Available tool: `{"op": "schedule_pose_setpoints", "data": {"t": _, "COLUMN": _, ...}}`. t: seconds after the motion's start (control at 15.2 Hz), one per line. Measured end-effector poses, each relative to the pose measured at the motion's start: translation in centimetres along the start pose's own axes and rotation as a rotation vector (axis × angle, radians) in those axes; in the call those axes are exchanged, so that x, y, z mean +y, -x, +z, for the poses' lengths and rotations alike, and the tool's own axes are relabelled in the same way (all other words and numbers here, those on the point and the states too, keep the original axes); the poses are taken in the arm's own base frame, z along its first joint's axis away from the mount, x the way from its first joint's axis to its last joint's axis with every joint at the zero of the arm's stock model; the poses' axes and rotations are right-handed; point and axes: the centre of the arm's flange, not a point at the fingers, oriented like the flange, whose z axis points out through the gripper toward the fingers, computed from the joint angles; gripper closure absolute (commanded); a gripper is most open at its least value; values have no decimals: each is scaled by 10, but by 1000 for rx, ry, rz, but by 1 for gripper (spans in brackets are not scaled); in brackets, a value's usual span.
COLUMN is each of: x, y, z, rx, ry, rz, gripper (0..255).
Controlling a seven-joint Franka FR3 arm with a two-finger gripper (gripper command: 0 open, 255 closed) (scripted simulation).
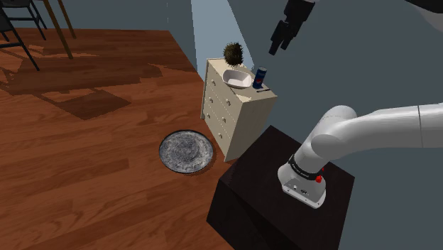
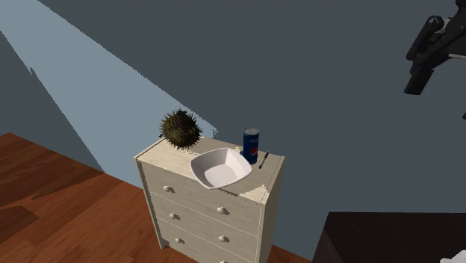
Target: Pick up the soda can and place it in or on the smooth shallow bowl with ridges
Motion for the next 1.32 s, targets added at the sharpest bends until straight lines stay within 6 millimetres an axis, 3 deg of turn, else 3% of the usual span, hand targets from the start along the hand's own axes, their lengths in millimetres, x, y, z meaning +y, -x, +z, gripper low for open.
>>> {"op": "schedule_pose_setpoints", "data": {"t": 0.13, "x": 6, "y": -2, "z": 3, "rx": 0, "ry": -1, "rz": 1, "gripper": 0}}
{"op": "schedule_pose_setpoints", "data": {"t": 0.33, "x": 33, "y": -14, "z": 21, "rx": 0, "ry": -7, "rz": 6, "gripper": 0}}
{"op": "schedule_pose_setpoints", "data": {"t": 1.32, "x": 194, "y": -79, "z": 117, "rx": 6, "ry": -37, "rz": 36, "gripper": 0}}
